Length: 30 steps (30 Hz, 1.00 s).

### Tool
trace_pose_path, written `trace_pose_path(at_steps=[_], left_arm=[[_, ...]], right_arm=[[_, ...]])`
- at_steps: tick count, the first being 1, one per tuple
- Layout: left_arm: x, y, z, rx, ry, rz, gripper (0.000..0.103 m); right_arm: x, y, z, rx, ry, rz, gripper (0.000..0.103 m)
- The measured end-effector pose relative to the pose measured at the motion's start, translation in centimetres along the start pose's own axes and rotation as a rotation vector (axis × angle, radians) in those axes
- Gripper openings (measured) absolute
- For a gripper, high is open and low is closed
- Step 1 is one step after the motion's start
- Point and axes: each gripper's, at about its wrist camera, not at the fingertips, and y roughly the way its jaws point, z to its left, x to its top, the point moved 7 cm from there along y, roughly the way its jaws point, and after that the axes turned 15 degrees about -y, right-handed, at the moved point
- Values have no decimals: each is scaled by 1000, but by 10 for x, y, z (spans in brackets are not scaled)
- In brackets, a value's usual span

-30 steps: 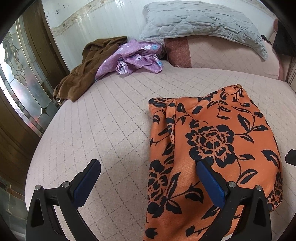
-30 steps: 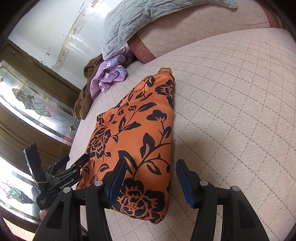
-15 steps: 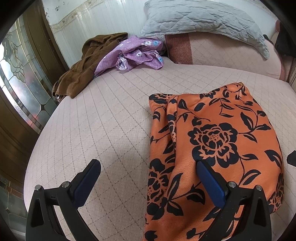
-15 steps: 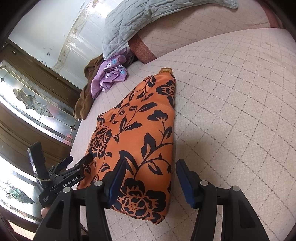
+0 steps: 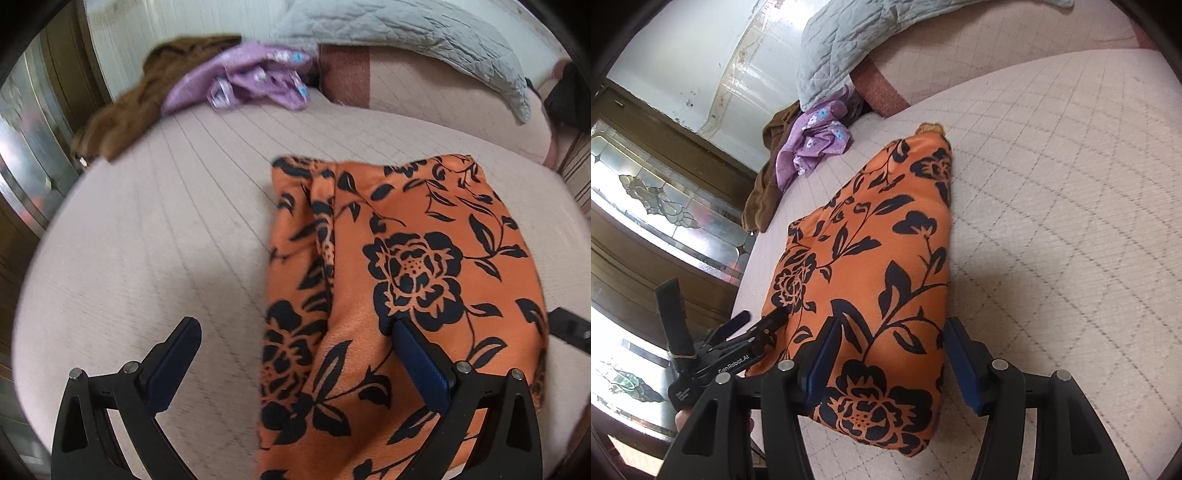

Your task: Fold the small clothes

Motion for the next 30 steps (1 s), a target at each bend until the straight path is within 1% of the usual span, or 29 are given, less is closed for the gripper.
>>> trace_pose_path(at_steps=[4, 6, 9, 12, 17, 19, 21, 22, 23, 24, 25, 26, 28, 29, 30], left_arm=[[0, 12, 6, -109, -75, 94, 103], [-2, 19, 9, -168, -125, 152, 103], [-4, 27, 14, -230, -187, 211, 103], [-4, 28, 17, -260, -202, 231, 103], [-2, 31, 17, -284, -208, 237, 103], [1, 32, 13, -305, -215, 243, 103], [5, 36, 2, -335, -221, 251, 101], [7, 37, -3, -352, -223, 256, 91], [7, 37, -8, -362, -222, 260, 85], [8, 37, -10, -354, -222, 251, 80], [8, 37, -11, -355, -221, 244, 71], [9, 36, -12, -358, -223, 239, 68], [11, 33, -14, -365, -230, 222, 56], [11, 31, -16, -366, -223, 211, 53], [9, 25, -14, -366, -214, 200, 47]], right_arm=[[-2, 12, -4, 56, 32, 37, 65], [-2, 19, -8, 61, 48, 52, 68], [2, 37, -11, 90, 58, 62, 72], [7, 49, -13, 147, 89, 36, 74], [11, 51, -16, 198, 138, 18, 73], [11, 52, -17, 200, 144, 17, 72], [11, 54, -17, 183, 131, 19, 68], [11, 55, -16, 173, 122, 18, 64], [12, 56, -15, 162, 110, 16, 61], [12, 56, -15, 151, 97, 15, 56], [12, 56, -13, 137, 81, 14, 54], [13, 56, -12, 130, 75, 12, 52], [14, 55, -9, 113, 59, 5, 49], [14, 54, -7, 103, 47, 1, 47], [14, 52, -5, 92, 31, -4, 46]])
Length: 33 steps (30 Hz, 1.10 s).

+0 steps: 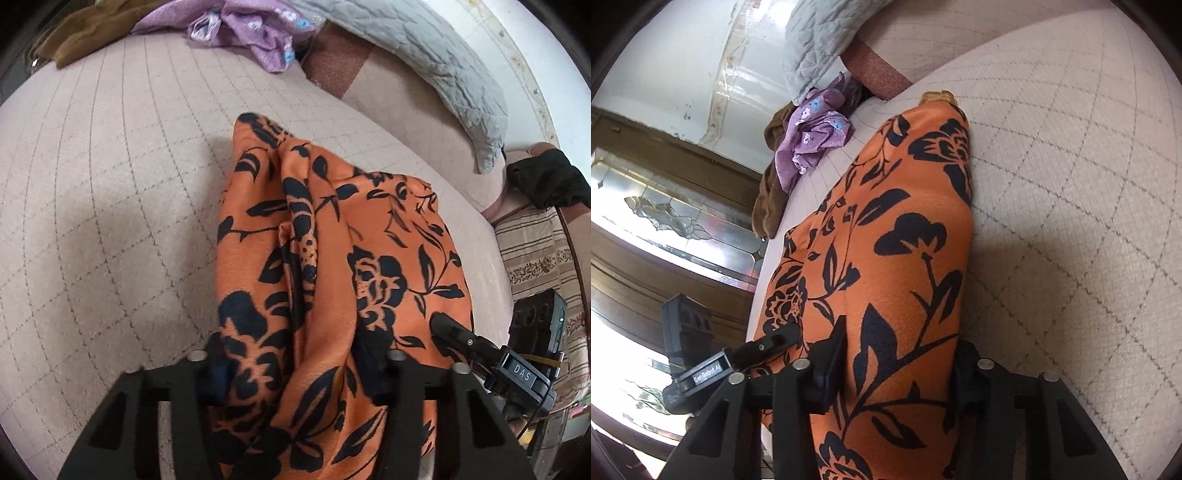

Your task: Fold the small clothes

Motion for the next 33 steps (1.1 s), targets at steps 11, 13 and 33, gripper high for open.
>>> trace_pose_path(at_steps=[11, 13, 33], left_arm=[[-10, -18, -36, -5, 81, -74, 38], [-14, -22, -46, -15, 98, -81, 38], [-99, -49, -117, -74, 277, -85, 37]], right_arm=[[9, -25, 16, -84, -116, -71, 40], [12, -35, 15, -89, -118, -86, 40], [-32, -177, 1, -160, -151, -234, 40]])
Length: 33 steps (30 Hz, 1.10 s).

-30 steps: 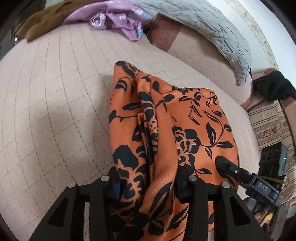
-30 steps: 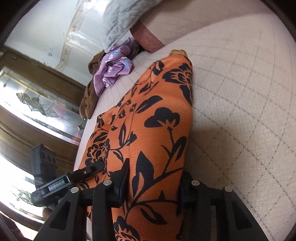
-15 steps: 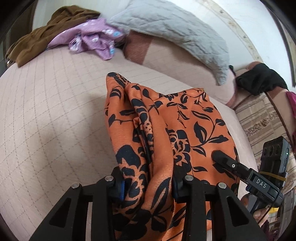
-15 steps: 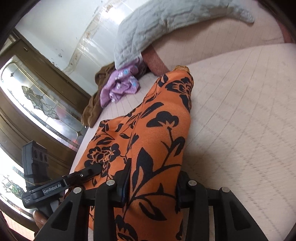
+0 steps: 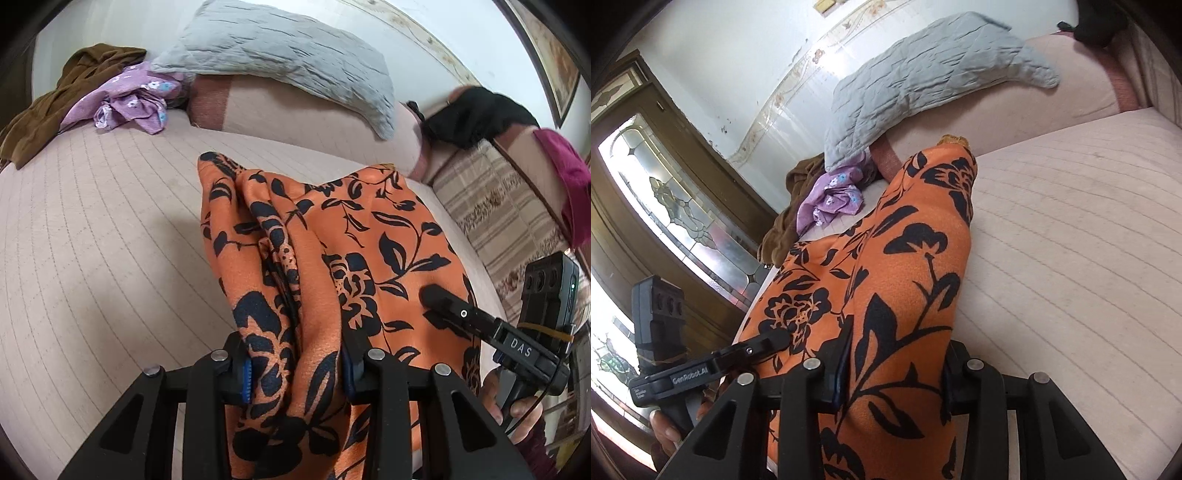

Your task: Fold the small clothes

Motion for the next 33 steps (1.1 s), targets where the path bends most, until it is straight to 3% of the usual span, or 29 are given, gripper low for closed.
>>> trace_pose_path(at_steps=[6, 11, 13, 17, 18, 20, 24, 27, 30, 33], left_arm=[[-29, 20, 0, 48, 1, 66, 37], [-56, 43, 19, 144, -5, 101, 37], [-58, 47, 23, 143, -21, 106, 42], [-58, 46, 33, 147, -63, 108, 60], [-61, 41, 35, 151, -65, 94, 61], [-66, 29, 36, 169, -59, 63, 61], [-75, -17, 27, 280, 20, -75, 62], [-76, -66, 14, 364, 71, -232, 83], [-73, -111, 0, 391, 73, -358, 87], [-73, -150, -13, 415, 62, -427, 94]], right_arm=[[-31, -11, -17, -17, 55, 39, 40], [-76, 6, -34, -29, 131, 151, 40], [-84, 13, -41, -40, 128, 181, 41], [-85, 10, -50, -34, 204, 194, 56], [-84, 4, -49, -65, 199, 188, 61], [-83, -8, -46, -99, 186, 168, 61], [-82, -48, -36, -215, 124, 103, 61], [-77, -85, -24, -297, 62, 44, 61], [-69, -127, 0, -353, 4, -33, 62], [-58, -163, 27, -405, -62, -83, 66]])
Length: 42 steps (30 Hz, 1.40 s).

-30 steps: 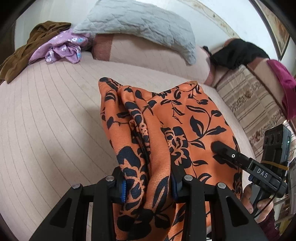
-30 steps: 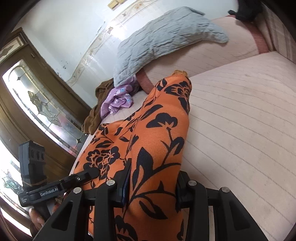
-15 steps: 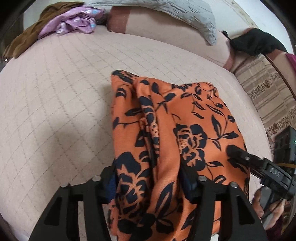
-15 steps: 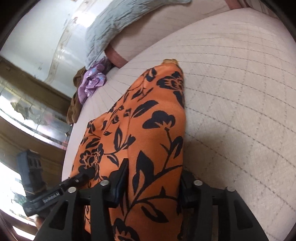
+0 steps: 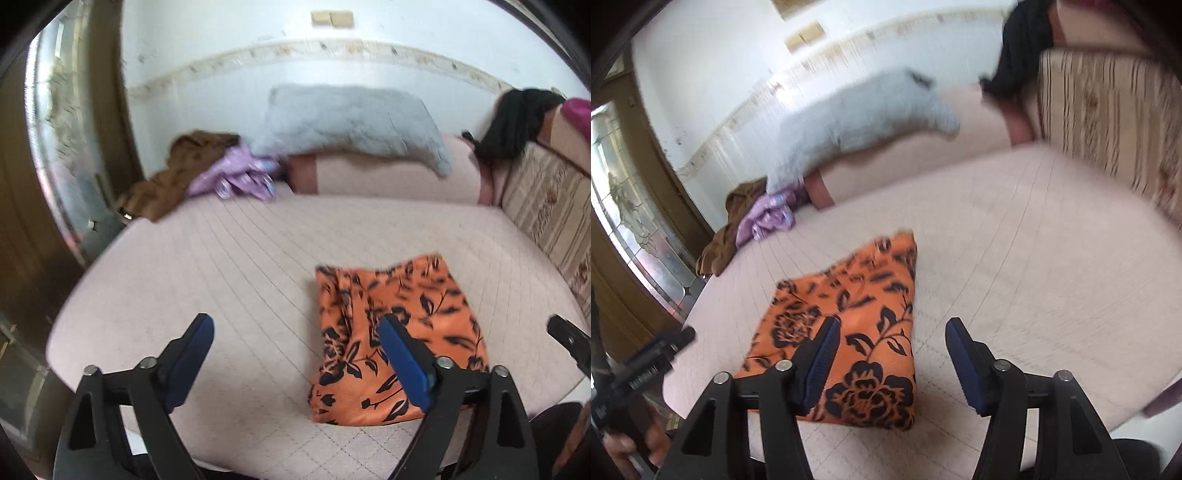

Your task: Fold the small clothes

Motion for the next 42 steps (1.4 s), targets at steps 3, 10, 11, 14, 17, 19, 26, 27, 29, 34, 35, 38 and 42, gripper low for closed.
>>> trace_pose_path(at_steps=[3, 10, 11, 14, 17, 19, 26, 27, 29, 34, 35, 38, 42], left_arm=[[15, -31, -1, 10, -17, -55, 96], [39, -92, 4, 41, -29, -182, 98], [42, -99, 6, 54, -30, -202, 99], [48, -112, 8, 64, -32, -233, 103], [51, -121, 9, 75, -35, -255, 103], [52, -124, 8, 83, -34, -266, 103], [53, -128, 8, 105, -15, -273, 103], [53, -130, 8, 118, -9, -279, 103], [54, -133, 8, 132, 4, -291, 103], [54, -137, 10, 119, -5, -282, 103], [54, -138, 11, 118, -8, -281, 103], [54, -137, 13, 116, -12, -276, 103], [52, -135, 13, 107, -5, -264, 103]], right_arm=[[17, -41, 11, -19, -50, -50, 67], [44, -108, 37, -36, -109, -141, 71], [45, -112, 40, -32, -112, -143, 71], [47, -125, 49, -27, -123, -148, 71], [48, -133, 54, -52, -148, -151, 71], [49, -138, 57, -64, -156, -150, 71], [51, -138, 67, -57, -167, -139, 71], [52, -137, 69, -58, -171, -137, 71], [53, -136, 73, -64, -182, -138, 71], [53, -135, 85, -66, -215, -141, 71], [52, -133, 86, -67, -219, -139, 71], [48, -127, 89, -61, -227, -122, 71], [43, -120, 91, -55, -230, -99, 71]])
